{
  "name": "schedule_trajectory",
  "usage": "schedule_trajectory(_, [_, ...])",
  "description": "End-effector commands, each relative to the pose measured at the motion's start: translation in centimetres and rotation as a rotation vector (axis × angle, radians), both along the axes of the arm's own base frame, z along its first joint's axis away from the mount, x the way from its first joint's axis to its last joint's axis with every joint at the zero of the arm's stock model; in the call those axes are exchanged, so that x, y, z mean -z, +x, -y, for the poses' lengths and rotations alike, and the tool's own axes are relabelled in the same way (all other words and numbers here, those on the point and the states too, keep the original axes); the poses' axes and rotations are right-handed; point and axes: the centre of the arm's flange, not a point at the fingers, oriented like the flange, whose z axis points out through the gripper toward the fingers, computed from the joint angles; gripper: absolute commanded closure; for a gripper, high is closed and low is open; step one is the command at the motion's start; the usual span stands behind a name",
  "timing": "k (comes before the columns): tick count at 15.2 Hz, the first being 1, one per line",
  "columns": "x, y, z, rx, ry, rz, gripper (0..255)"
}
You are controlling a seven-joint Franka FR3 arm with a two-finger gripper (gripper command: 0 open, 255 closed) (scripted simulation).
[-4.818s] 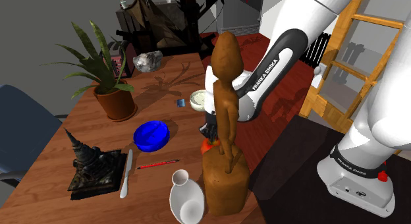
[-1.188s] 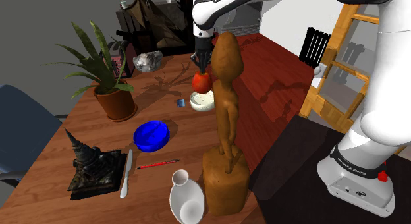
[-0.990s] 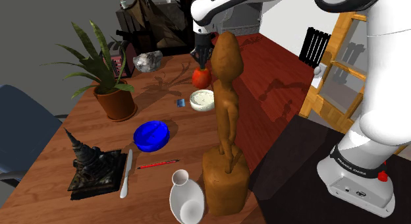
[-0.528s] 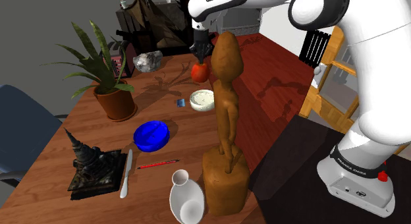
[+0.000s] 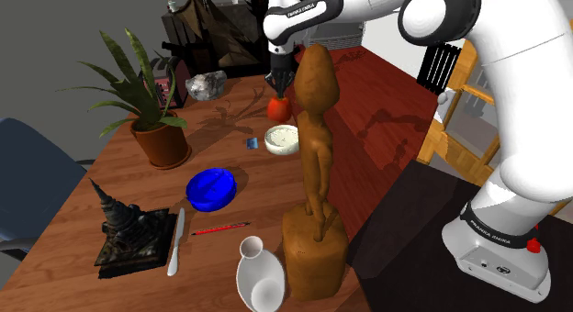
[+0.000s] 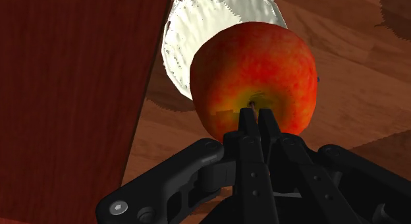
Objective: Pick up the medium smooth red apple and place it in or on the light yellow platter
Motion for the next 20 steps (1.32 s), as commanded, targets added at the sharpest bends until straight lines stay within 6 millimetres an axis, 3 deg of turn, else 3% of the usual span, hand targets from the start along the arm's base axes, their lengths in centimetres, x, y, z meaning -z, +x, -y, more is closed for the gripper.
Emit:
schedule_trajectory(1, [1.1,-0.1,0.1,0.000,0.000,0.001,255])
schedule_trajectory(15, [8.9,-0.1,0.1,0.000,0.000,0.001,255])
schedule_trajectory(20, [8.9,-0.1,0.1,0.000,0.000,0.001,255])
